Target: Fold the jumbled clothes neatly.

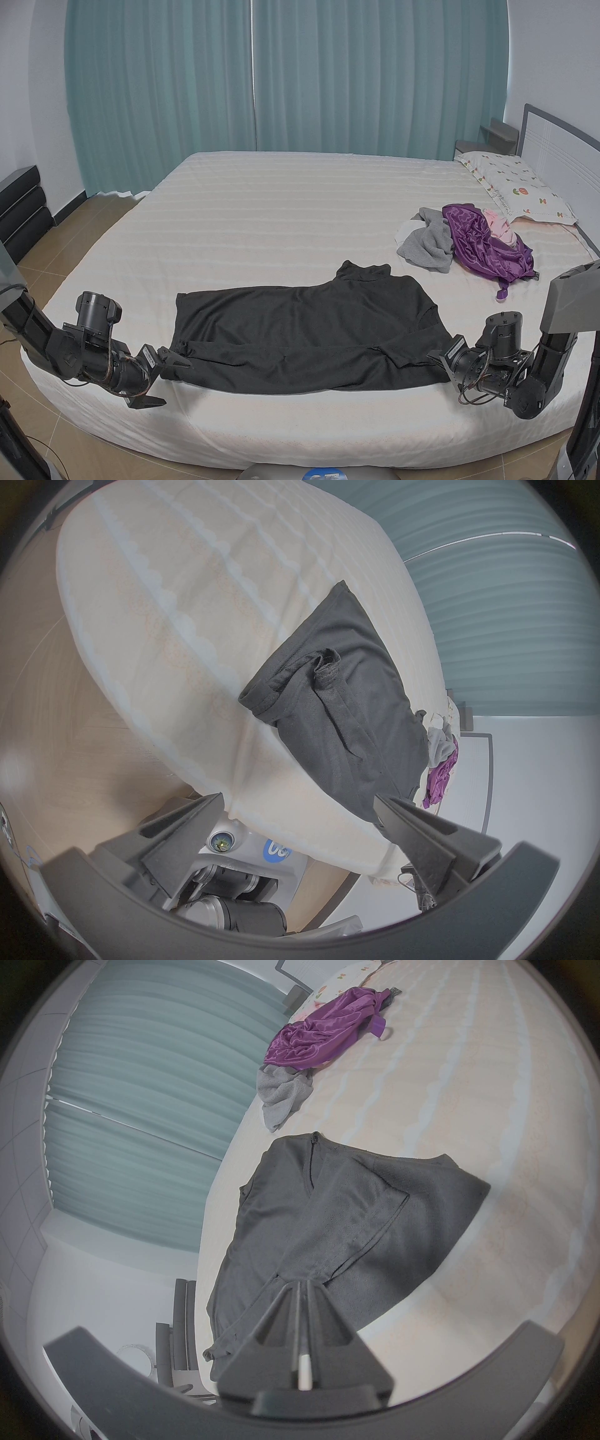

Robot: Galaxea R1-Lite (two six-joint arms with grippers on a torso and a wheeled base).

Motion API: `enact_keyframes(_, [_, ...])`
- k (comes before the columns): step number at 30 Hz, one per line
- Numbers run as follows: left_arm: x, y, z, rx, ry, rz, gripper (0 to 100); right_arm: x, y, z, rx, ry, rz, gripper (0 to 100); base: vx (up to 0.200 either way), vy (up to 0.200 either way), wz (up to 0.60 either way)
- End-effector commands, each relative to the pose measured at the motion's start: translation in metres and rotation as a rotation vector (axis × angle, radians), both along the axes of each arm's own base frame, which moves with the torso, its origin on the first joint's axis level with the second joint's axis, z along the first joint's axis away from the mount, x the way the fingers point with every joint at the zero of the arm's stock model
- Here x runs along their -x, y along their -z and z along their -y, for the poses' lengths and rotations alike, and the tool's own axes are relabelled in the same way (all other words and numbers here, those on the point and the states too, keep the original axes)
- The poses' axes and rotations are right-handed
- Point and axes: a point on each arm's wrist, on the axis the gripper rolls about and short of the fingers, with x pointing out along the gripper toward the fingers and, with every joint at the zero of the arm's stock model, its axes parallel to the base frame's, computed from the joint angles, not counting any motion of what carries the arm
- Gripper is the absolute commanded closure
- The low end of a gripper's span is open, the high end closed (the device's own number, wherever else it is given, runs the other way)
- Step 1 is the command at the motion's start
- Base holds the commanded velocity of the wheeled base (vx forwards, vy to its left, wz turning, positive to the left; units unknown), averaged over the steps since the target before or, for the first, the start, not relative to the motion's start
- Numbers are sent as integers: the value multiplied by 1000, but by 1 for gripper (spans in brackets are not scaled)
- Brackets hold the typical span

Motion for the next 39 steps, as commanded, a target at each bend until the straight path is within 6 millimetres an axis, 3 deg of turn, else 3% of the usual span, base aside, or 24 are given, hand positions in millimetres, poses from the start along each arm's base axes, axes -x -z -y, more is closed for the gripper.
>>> enact_keyframes(1, [0, 0, 0, 0, -1, 0, 0, -9, 10, -1, 4, 2, -16, 0, 0, 0, 0])
enact_keyframes(6, [0, 0, 0, 0, -1, 0, 0, -28, 26, 1, 12, 30, -41, 0, 0, 0, 0])
enact_keyframes(20, [0, 1, 0, -1, 0, -1, 0, -49, 27, 1, 24, 69, -34, 0, 0, 0, 0])
enact_keyframes(21, [0, 1, 0, -1, 0, -1, 0, -51, 28, 0, 25, 70, -34, 100, 0, 0, 0])
enact_keyframes(31, [0, 0, 0, -1, 0, 0, 0, -47, 25, 0, 33, 67, -52, 100, 0, 0, 0])
enact_keyframes(39, [0, 0, 0, -1, -1, -1, 0, -33, 8, 1, 25, 56, -32, 100, 0, 0, 0])
